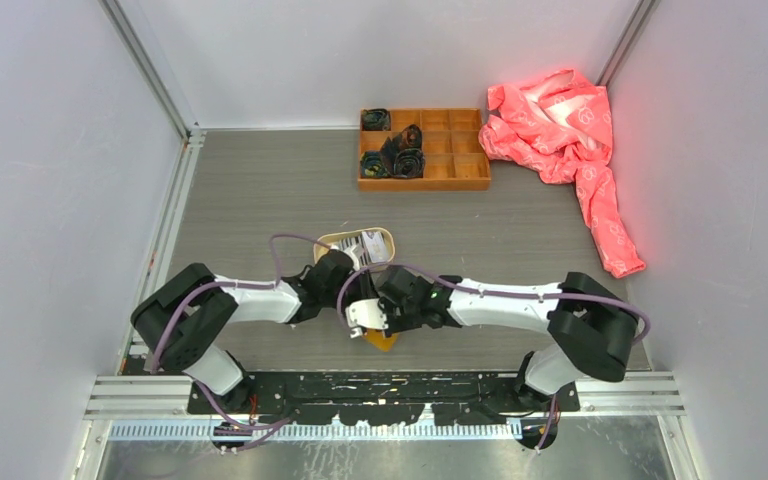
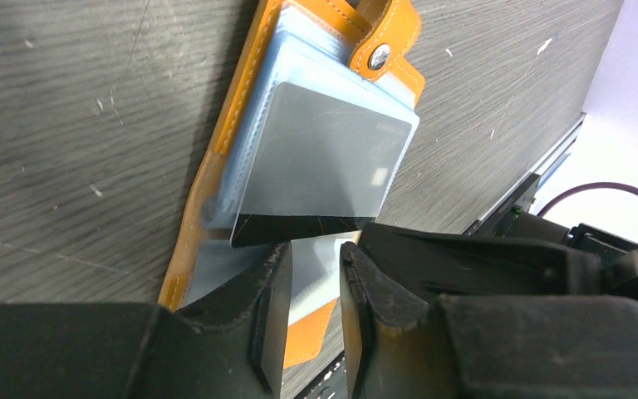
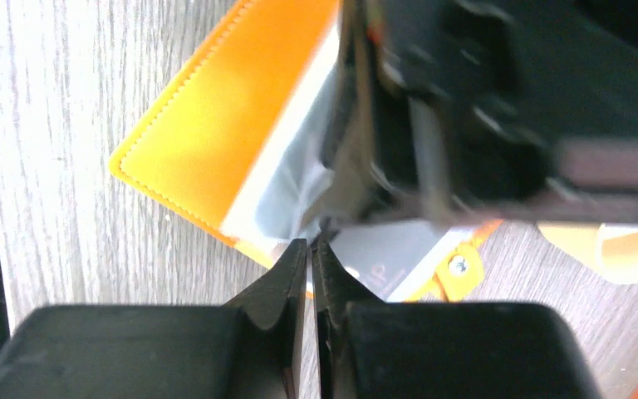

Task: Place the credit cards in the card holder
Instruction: Insert the credit card into the card holder.

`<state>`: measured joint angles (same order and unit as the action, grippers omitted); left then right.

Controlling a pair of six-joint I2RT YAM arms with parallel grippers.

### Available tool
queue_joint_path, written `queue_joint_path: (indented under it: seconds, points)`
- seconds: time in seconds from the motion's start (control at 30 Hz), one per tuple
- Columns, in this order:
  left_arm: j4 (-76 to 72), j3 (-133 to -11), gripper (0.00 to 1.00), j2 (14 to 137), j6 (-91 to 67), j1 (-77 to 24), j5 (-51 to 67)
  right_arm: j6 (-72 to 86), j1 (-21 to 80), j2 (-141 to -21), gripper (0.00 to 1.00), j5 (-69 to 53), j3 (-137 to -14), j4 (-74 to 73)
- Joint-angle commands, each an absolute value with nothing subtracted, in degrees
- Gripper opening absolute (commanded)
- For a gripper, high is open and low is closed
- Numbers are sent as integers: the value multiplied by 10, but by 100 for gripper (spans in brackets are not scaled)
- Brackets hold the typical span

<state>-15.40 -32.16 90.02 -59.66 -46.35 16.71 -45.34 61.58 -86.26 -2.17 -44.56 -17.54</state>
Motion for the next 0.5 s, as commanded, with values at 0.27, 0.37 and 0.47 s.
queue_joint_path:
  seconds: [0.27, 0.37, 0.47]
  points:
    - [-69, -304, 28, 808, -571, -464, 133, -291, 430, -793, 19, -292, -512, -213]
    - [-65, -291, 25, 788, -572, -464, 126, -227, 398, -835, 20, -307, -537, -227]
    - [-62, -280, 22, 772, -573, -464, 119, -209, 396, -884, 20, -308, -561, -249]
